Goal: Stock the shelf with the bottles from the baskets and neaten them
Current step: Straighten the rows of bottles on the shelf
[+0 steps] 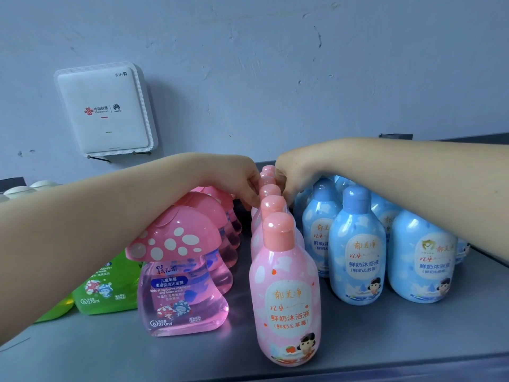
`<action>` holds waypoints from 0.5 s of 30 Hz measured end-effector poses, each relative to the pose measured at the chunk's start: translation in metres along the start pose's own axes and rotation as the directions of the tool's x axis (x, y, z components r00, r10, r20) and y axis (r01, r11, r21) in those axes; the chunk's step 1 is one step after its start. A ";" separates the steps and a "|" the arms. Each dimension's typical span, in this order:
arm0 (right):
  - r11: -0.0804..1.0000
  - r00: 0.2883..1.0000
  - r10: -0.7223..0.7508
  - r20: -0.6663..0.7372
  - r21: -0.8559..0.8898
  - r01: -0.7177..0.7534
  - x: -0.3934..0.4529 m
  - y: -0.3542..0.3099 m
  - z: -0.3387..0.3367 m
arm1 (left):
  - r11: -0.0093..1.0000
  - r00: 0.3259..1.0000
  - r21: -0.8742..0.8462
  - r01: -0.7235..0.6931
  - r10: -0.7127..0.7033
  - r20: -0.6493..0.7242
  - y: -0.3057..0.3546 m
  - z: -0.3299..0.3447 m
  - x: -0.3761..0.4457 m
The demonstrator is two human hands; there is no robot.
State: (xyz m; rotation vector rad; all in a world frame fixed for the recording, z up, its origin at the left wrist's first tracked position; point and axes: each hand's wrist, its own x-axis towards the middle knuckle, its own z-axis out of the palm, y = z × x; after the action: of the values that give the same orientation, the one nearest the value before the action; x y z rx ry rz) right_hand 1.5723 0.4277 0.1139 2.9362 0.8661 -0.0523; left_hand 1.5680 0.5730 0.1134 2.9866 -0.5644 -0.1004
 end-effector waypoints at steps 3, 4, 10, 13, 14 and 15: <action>1.000 1.000 -0.002 0.004 -0.002 0.002 -0.001 0.000 0.000 | 1.000 1.000 0.002 0.000 0.000 0.003 0.001 0.001 -0.001; 1.000 1.000 -0.002 0.008 -0.004 0.002 -0.002 0.000 -0.001 | 1.000 1.000 0.009 0.004 -0.005 0.011 0.000 0.000 0.000; 1.000 0.999 0.023 -0.039 -0.018 -0.024 -0.003 0.009 -0.014 | 0.998 0.998 -0.025 0.054 -0.054 -0.023 -0.005 -0.024 -0.009; 0.999 0.995 0.041 -0.090 0.003 -0.041 -0.001 0.019 -0.024 | 0.994 0.992 -0.082 0.073 -0.081 -0.093 -0.011 -0.039 -0.012; 0.999 0.995 0.042 -0.091 0.005 -0.042 0.001 0.022 -0.025 | 0.993 0.990 -0.083 0.079 -0.088 -0.106 -0.012 -0.041 -0.011; 0.999 0.995 0.043 -0.089 0.002 -0.044 0.004 0.024 -0.024 | 0.993 0.989 -0.076 0.087 -0.095 -0.113 -0.012 -0.041 -0.009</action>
State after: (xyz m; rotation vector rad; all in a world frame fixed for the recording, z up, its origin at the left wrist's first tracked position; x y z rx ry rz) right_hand 1.5885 0.4119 0.1391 2.9760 0.8126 0.0815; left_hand 1.5676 0.5910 0.1529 2.9253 -0.4032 0.0457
